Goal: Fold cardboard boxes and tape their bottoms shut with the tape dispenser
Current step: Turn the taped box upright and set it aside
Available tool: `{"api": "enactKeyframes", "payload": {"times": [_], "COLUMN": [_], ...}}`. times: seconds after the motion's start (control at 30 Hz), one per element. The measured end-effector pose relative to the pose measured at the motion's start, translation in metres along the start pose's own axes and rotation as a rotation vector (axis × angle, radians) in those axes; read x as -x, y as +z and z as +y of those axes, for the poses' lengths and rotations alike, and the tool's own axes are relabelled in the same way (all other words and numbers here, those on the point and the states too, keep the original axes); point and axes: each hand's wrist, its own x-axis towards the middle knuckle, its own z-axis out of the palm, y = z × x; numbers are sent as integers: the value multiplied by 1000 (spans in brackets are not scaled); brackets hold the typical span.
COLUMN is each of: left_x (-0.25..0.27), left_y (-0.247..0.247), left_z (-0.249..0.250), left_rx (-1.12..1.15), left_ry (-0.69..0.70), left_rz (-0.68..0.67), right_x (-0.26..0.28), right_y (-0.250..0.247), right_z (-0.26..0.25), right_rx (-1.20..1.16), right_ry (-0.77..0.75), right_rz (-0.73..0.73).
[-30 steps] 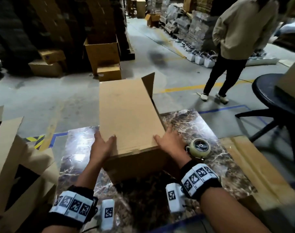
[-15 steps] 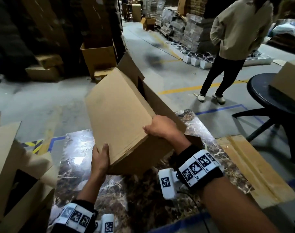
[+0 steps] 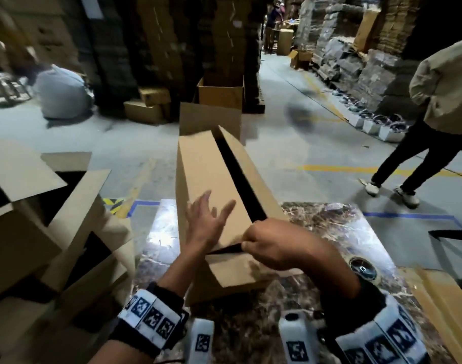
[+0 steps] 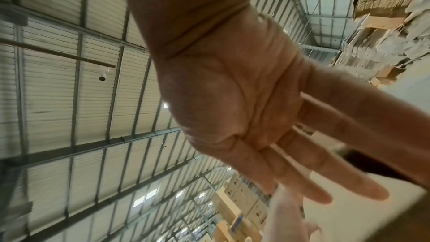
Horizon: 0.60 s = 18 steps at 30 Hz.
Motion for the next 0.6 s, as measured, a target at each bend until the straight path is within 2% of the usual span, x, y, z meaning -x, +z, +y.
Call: {"api": "enactKeyframes", "payload": {"times": [0.1, 0.2, 0.23, 0.3, 0.37, 0.43, 0.5, 0.57, 0.6], "left_x": [0, 10, 12, 11, 6, 1, -9, -18, -22], "left_y": [-4, -7, -8, -9, -7, -1, 6, 11, 13], "left_z": [-43, -68, -67, -58, -41, -20, -6, -1, -1], "left_rx": [-391, -553, -561, -558, -563, -625, -690, -726, -736], "left_ry": [-53, 16, 96, 377, 604, 699, 732, 747, 794], "left_rz": [-143, -149, -135, -110, -186, -343, -475, -547, -531], "right_x": [-13, -32, -39, -51, -61, -69, -75, -82, -88], "right_y": [7, 22, 26, 28, 25, 22, 18, 16, 17], "right_z": [24, 49, 56, 66, 71, 70, 69, 71, 74], "right_rx": [-205, -360, -348, -267, -160, -16, 55, 55, 45], "right_ry": [-63, -14, -13, -2, 50, 119, 162, 185, 199], "right_rz": [-108, -121, -71, 74, 222, 367, 486, 488, 434]}}
